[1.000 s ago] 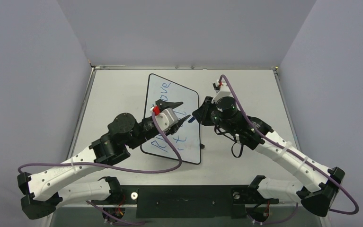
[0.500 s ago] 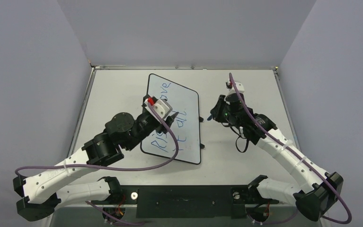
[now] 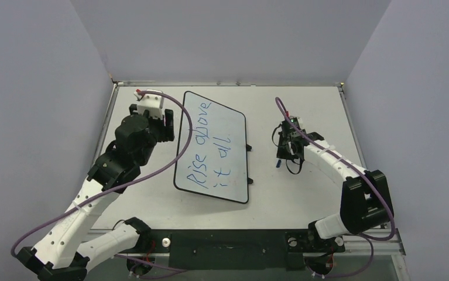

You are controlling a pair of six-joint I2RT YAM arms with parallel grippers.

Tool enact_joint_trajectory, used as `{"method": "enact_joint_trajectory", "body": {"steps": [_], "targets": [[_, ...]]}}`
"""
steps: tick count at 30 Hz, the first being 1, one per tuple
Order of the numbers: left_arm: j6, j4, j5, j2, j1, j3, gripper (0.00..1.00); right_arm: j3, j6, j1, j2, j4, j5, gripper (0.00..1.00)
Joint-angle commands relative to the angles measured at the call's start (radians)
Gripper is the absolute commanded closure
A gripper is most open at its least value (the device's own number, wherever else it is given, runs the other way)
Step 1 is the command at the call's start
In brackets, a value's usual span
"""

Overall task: Write a sentence on the whiteboard
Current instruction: Put down the whiteboard marker at the center of the board.

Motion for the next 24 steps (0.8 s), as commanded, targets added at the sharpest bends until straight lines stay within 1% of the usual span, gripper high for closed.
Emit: {"method": "enact_joint_trajectory", "body": {"steps": [1, 3, 4, 5, 6, 7, 8, 9, 10, 12, 18, 20, 24], "targets": [[-0.090, -0.037, 0.049, -0.029, 0.090, 0.001, 0.41, 0.005, -0.008, -0.012, 0.039, 0.056, -0.001, 1.00], [-0.096, -0.033, 0.051, -0.034, 0.122, -0.018, 0.41, 0.006, -0.007, -0.012, 0.060, 0.057, 0.026, 0.98], [-0.101, -0.032, 0.048, -0.037, 0.139, -0.030, 0.41, 0.006, -0.007, -0.013, 0.072, 0.058, 0.043, 0.91], [-0.102, -0.025, 0.046, -0.043, 0.146, -0.037, 0.41, 0.008, -0.009, -0.014, 0.076, 0.057, 0.051, 0.87], [-0.106, -0.022, 0.042, -0.045, 0.156, -0.048, 0.41, 0.008, -0.007, -0.013, 0.083, 0.058, 0.068, 0.74], [-0.107, -0.015, 0.040, -0.050, 0.160, -0.053, 0.41, 0.007, -0.006, -0.013, 0.085, 0.059, 0.078, 0.67], [-0.109, -0.011, 0.040, -0.052, 0.168, -0.061, 0.41, 0.008, -0.005, -0.013, 0.087, 0.058, 0.097, 0.56], [-0.110, -0.010, 0.039, -0.054, 0.170, -0.064, 0.41, 0.008, -0.003, -0.013, 0.087, 0.057, 0.108, 0.50], [-0.113, -0.009, 0.040, -0.054, 0.175, -0.069, 0.41, 0.009, -0.002, -0.013, 0.085, 0.056, 0.131, 0.41], [-0.114, -0.005, 0.044, -0.054, 0.181, -0.075, 0.41, 0.013, 0.000, -0.013, 0.083, 0.051, 0.163, 0.35], [-0.118, 0.014, 0.042, -0.061, 0.195, -0.103, 0.41, 0.017, 0.012, -0.008, 0.035, 0.050, 0.225, 0.33], [-0.119, 0.021, 0.040, -0.065, 0.200, -0.114, 0.41, 0.003, 0.013, -0.002, -0.006, 0.065, 0.240, 0.33], [-0.122, 0.042, 0.048, -0.077, 0.206, -0.137, 0.41, -0.061, 0.006, 0.036, -0.121, 0.150, 0.268, 0.34]]}}
